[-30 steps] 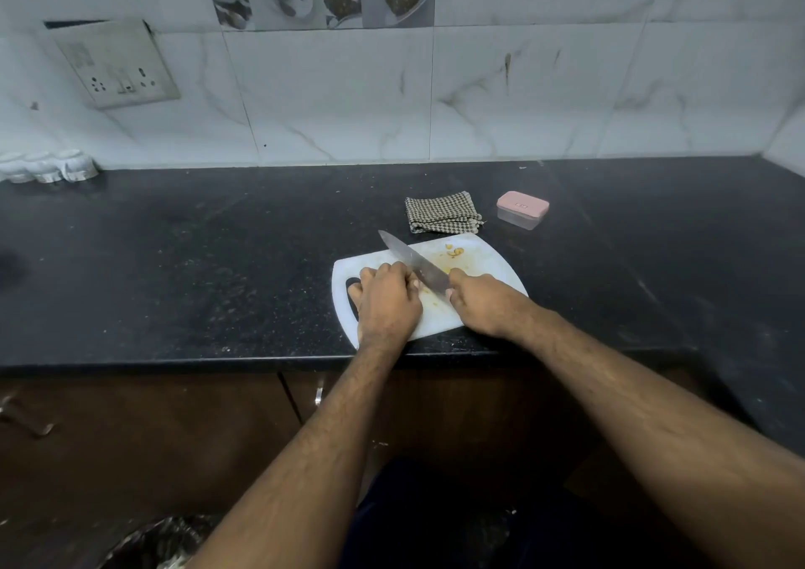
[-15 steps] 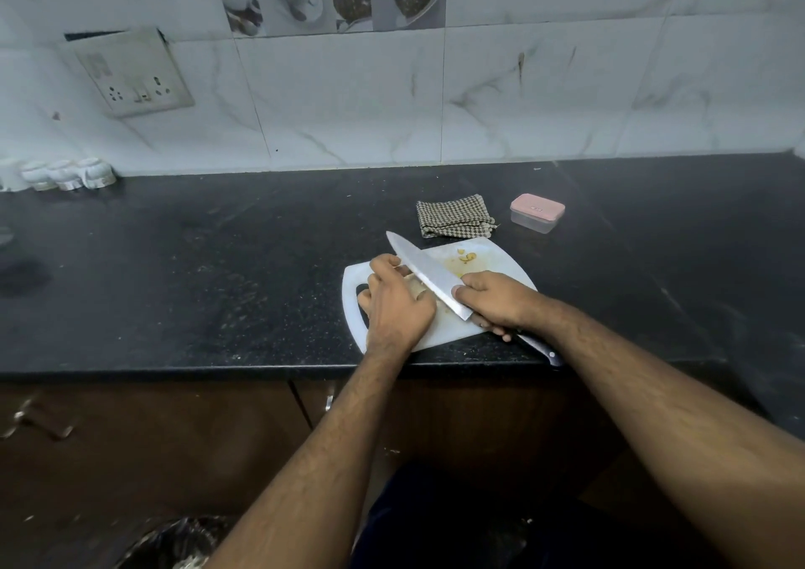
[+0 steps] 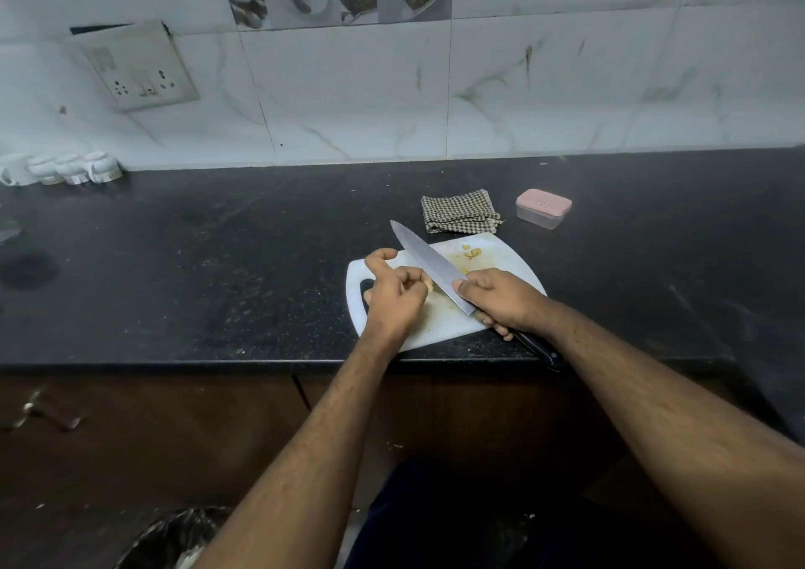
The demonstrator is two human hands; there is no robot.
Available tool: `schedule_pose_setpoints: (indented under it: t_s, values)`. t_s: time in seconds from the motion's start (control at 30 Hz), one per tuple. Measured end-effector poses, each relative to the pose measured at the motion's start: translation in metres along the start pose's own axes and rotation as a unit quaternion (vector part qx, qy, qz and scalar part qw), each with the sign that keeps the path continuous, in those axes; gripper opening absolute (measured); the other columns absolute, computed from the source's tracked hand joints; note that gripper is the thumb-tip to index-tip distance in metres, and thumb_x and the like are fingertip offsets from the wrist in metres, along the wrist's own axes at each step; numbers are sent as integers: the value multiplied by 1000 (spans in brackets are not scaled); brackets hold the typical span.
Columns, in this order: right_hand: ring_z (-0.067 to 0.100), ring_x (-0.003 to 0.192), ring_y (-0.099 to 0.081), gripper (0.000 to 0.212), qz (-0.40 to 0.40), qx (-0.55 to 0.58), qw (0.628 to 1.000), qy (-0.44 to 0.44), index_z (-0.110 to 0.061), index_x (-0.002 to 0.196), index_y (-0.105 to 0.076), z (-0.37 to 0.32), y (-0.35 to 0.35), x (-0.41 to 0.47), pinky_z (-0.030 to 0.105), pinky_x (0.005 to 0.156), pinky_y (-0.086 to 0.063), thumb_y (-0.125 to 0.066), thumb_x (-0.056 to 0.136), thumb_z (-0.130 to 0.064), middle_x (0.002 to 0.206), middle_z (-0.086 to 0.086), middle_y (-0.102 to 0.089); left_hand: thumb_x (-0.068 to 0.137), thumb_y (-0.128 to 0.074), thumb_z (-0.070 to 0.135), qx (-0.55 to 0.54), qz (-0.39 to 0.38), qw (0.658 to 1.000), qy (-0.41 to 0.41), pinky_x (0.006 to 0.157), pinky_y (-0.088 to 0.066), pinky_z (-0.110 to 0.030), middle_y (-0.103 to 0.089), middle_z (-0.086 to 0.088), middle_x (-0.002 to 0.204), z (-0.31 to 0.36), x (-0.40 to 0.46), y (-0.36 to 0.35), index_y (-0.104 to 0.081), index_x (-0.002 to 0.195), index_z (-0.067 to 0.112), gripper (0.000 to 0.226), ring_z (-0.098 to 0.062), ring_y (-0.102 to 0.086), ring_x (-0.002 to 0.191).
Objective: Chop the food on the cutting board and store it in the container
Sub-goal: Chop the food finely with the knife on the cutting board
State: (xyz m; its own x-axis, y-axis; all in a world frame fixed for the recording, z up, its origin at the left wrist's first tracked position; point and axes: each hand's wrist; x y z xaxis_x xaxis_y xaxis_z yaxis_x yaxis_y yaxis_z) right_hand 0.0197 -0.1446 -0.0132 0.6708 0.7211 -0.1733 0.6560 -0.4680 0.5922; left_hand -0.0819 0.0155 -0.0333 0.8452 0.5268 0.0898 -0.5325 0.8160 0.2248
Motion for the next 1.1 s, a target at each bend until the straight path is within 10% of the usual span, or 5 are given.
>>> schedule_pose_setpoints:
  t_s: [0.27, 0.5, 1.1]
  values:
    - [12, 39, -40, 29, 34, 100, 994, -30, -22, 88, -56, 0, -1, -2, 24, 40, -40, -45, 105, -42, 54, -2, -50, 84, -46, 2, 103, 36, 994, -28, 100, -24, -40, -72, 15, 94, -1, -1, -6, -33, 116, 33, 46, -13, -59, 109]
    - [12, 40, -39, 30, 41, 150, 987, -42, -18, 93, -57, 1, 2, -1, 23, 38, -39, -45, 106, -42, 54, -1, -50, 93, -63, 55, 391, -19, 916, -93, 97, -22, -41, -51, 9, 130, 2, 1, -16, -73, 115, 37, 30, -16, -35, 126]
    - [12, 42, -36, 31, 143, 266, 953, -34, -11, 99, -57, 8, 9, 0, 26, 38, -37, -45, 106, -39, 56, 0, -46, 101, -53, 32, 406, 61, 907, -92, 100, -31, -43, -55, 2, 124, 3, 0, -21, -66, 114, 23, 21, -19, -39, 118]
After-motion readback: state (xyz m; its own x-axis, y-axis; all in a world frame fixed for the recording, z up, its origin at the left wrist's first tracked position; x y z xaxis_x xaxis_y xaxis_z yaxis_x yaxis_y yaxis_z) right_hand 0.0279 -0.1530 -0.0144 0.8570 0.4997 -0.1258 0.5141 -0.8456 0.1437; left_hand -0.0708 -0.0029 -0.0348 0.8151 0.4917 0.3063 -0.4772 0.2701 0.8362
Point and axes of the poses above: each hand's wrist, its own x-axis towards the middle knuckle, its own y-axis out of the back of the hand, z = x × y
